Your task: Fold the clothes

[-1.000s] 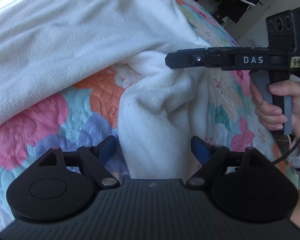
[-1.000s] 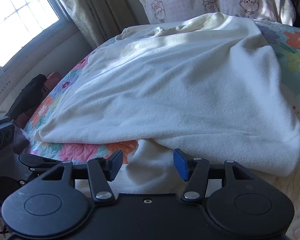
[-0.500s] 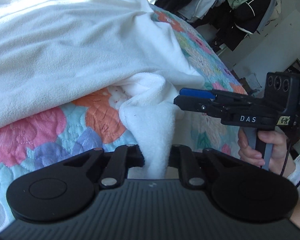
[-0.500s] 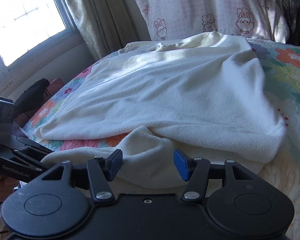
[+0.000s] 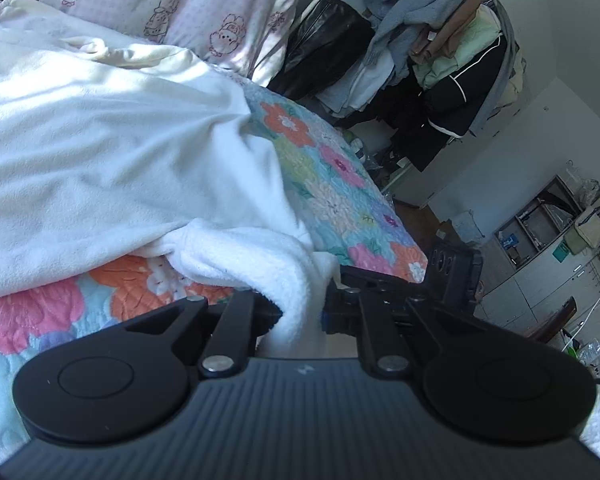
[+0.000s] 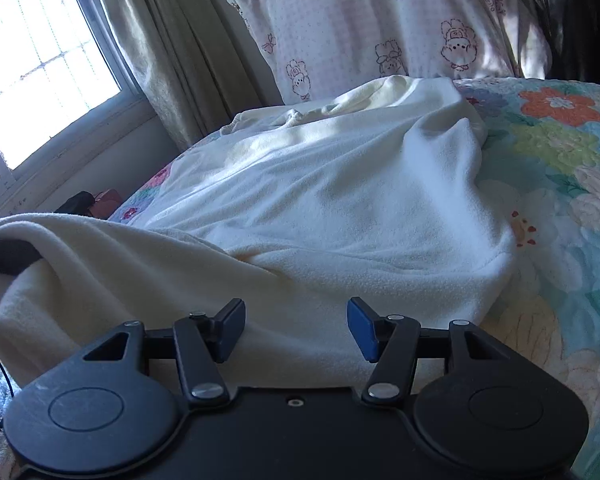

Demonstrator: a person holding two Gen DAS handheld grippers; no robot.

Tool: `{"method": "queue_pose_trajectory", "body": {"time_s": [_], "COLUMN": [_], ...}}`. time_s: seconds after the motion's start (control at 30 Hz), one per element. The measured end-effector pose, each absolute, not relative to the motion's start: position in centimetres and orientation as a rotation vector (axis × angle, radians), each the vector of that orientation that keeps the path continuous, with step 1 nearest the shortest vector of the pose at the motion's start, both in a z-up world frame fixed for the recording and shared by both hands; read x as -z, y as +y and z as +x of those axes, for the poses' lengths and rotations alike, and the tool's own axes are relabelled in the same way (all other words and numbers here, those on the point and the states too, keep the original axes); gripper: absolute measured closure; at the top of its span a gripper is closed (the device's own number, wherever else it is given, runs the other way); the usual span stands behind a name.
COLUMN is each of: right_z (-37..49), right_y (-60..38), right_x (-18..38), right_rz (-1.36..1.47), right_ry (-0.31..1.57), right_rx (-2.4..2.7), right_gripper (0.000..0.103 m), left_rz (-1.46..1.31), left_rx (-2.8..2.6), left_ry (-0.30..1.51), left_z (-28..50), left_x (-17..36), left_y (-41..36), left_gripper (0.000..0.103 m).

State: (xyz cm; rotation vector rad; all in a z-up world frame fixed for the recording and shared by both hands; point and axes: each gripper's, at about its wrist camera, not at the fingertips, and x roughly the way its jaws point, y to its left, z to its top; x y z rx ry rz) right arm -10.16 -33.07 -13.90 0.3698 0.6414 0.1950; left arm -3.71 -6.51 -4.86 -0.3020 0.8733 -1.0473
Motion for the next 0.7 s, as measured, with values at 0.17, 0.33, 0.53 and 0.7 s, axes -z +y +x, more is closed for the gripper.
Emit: {"method": "queue_pose_trajectory", "body": {"time_s": [0.17,0.33,0.53,0.7], "right_z": [-11.1,-12.3,-11.0,-6.7], "right_y": [-34.0,-34.3,-36.7,-36.8], "right_x": [12.5,11.2,10.5,10.5], "right_rz": [0.375,0.281,0.462,0.440], "right_ry": [0.571,0.479,0.443,0.469], "right_rx": [-0.181,-0.109,-0.208,-0.255], "right_gripper": [0.041,0.041,0.040,0.038], "left_rz": [-0.253,-0.270,-0.213,-0.243], "left_rx": [1.058,1.085,1.100,1.071], "left_ry": [0.794,0.766,0.735,0.799], "left_z": [-4.8,-5.3,-6.6,-6.6], "left_x": [1.4,-0.1,-1.0,-0.1], "left_y": [-8.2,-8.9,-9.1,-8.2], "left_gripper": [0.091,0.091,0.091,0.091]}}
